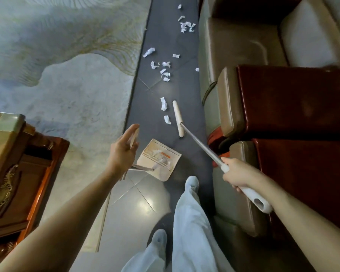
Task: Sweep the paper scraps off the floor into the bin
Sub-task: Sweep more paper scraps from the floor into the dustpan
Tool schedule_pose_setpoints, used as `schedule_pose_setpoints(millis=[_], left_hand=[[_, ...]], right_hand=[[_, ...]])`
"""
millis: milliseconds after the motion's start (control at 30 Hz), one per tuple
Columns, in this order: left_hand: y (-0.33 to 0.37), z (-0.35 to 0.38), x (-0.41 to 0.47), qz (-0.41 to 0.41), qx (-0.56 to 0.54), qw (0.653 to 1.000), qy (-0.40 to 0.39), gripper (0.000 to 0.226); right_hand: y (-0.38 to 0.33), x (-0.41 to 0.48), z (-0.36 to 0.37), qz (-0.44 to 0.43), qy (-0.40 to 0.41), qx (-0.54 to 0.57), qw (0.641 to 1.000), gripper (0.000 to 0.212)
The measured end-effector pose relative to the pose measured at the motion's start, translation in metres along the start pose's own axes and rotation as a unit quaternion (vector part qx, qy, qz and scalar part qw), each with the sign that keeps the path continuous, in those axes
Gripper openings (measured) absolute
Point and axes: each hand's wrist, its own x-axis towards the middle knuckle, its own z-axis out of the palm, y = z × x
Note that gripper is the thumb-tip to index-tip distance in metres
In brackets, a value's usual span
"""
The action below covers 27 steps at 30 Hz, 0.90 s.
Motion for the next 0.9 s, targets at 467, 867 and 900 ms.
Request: schedule_pose_setpoints(millis=[467, 867, 900], left_hand=[[0.053, 0.044, 0.187, -0.078, -0.016, 0.994, 0.078, 0.054], [0.066, 0.049, 0.224, -0.074, 0.011, 0.993, 0.095, 0.054], [0.065, 0.048, 0.225, -0.078, 0.004, 0.992, 0.097, 0.054]], right_hand=[[-0.103, 0.241, -0.190, -0.069, 0.018, -0.109, 0.991, 0.049], [-0.135, 0.288, -0.208, -0.091, -0.101, -0.368, 0.920, 0.078], [-0.132, 0.281, -0.209, -0.080, -0.135, -0.373, 0.914, 0.082]])
